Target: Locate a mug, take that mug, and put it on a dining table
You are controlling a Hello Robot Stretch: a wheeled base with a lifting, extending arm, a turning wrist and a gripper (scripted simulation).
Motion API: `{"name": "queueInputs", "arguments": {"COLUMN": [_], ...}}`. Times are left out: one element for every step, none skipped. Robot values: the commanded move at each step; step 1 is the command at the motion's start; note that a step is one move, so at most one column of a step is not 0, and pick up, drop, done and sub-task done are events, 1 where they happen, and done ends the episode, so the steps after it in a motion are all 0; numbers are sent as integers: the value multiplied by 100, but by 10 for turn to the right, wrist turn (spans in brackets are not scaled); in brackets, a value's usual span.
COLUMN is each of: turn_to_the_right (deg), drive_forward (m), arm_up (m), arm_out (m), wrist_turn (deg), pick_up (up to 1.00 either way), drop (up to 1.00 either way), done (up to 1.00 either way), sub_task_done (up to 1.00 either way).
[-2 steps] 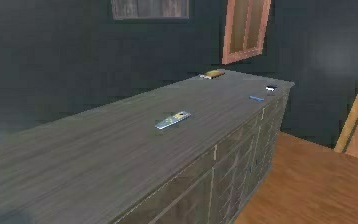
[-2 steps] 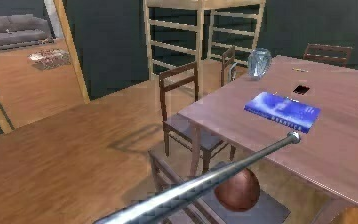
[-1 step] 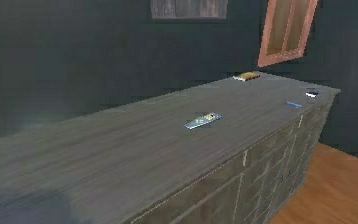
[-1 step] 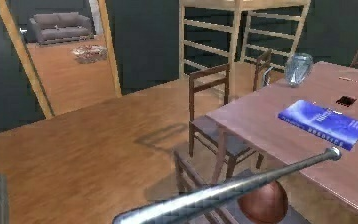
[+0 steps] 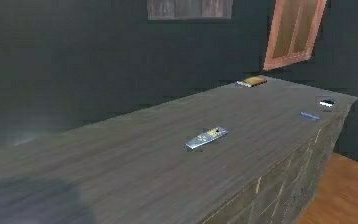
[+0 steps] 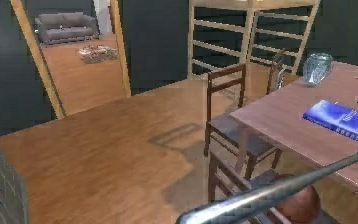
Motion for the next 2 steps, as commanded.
{"name": "queueInputs", "arguments": {"turn_to_the_right": [450,60], "drive_forward": [0,0], "arm_up": [0,0], "arm_out": [0,0], "wrist_turn": [0,0], "pick_up": [0,0], "drop": [0,0], "done": [0,0], "sub_task_done": [0,0]}}
